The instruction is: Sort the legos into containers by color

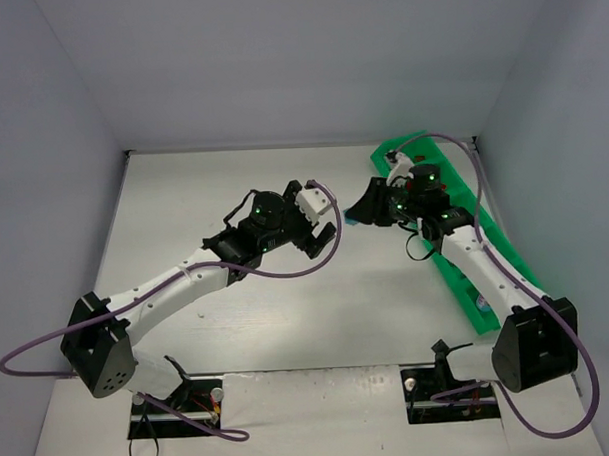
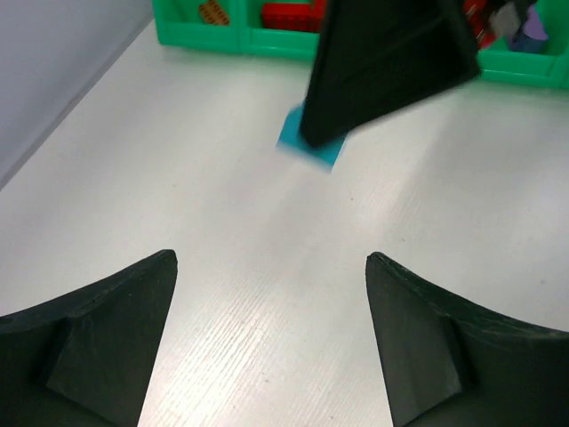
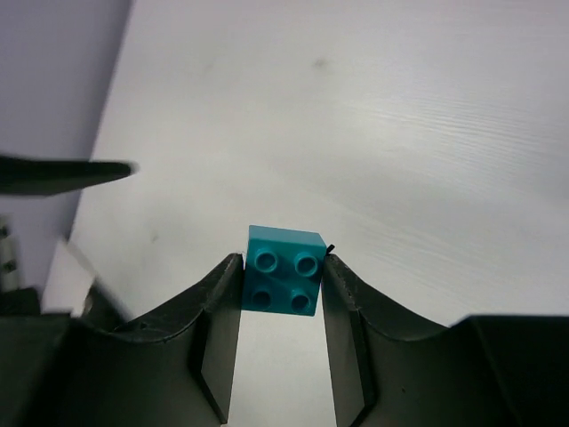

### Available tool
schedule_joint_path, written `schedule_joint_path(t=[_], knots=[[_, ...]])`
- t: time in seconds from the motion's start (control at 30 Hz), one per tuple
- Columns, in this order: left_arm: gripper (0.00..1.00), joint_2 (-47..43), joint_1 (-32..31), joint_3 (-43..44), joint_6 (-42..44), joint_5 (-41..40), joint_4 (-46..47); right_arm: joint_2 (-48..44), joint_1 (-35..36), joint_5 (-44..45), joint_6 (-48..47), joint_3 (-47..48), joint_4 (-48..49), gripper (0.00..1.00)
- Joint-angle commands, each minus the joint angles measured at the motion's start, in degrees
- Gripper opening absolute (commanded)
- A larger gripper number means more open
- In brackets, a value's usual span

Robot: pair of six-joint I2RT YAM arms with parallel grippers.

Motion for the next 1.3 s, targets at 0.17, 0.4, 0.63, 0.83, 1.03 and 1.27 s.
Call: schedule_joint_path(t=[0.17, 0.4, 0.63, 0.83, 1.03, 1.27], knots=[[0.8, -4.41, 0.17, 2.15, -7.2, -12.75, -3.0, -6.68, -11.65, 35.12, 3.23, -2.83, -11.61, 0.0], [0.8, -6.61, 0.61, 2.5, -7.37, -17.76, -9.41, -10.9, -15.17, 58.5, 12.45, -4.94, -22.06, 0.0], [0.8, -7.23, 0.87, 2.94, -7.46, -17.59, -10.91, -17.23, -22.02, 73.27, 14.31, -8.36, -24.02, 0.0], [0.8, -7.76, 1.04, 3.56, -7.29, -16.79, -11.79, -15.22, -31.78, 75.31, 15.71, -11.53, -24.19, 0.0], [0.8, -8.46, 1.22, 3.21, -7.02, -16.53, -12.76, -10.91, -35.83, 74.0, 18.79, -13.37, -24.19, 0.21], [0.8, -9.34, 1.48, 2.07, -7.37, -16.88, -13.02, -12.05, -36.53, 72.41, 19.58, -14.08, -24.19, 0.57]])
